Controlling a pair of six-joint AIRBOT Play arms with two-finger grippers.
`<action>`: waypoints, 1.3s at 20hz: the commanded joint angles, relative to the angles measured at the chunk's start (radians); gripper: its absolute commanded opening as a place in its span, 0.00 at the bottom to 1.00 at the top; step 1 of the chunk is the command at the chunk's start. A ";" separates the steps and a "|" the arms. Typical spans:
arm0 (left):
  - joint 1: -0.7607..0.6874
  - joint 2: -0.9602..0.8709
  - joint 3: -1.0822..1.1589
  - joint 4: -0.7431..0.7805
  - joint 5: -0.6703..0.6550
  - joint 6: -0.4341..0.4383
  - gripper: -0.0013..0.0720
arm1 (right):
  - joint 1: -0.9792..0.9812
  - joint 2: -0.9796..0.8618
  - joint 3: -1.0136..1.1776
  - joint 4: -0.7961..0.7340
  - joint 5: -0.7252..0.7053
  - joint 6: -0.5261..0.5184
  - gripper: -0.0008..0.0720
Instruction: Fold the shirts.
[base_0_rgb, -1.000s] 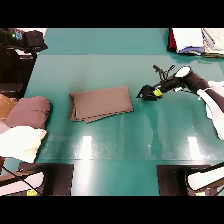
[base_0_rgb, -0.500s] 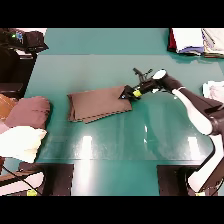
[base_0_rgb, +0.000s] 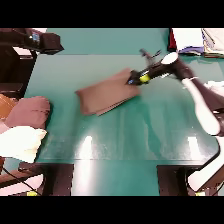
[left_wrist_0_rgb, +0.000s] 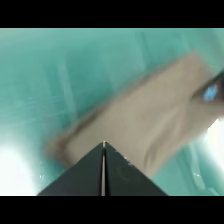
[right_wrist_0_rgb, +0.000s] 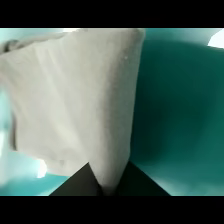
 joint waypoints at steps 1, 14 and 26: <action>-0.089 0.000 0.000 0.003 0.036 0.006 0.06 | -0.219 0.165 -0.048 -0.156 0.006 0.054 0.04; -0.212 0.000 0.000 -0.018 0.160 -0.007 0.06 | -0.884 0.372 -0.196 -0.127 -0.204 0.043 0.04; -0.212 0.000 0.000 -0.015 0.143 -0.006 0.06 | -0.934 0.349 0.178 -0.117 -0.043 0.036 0.04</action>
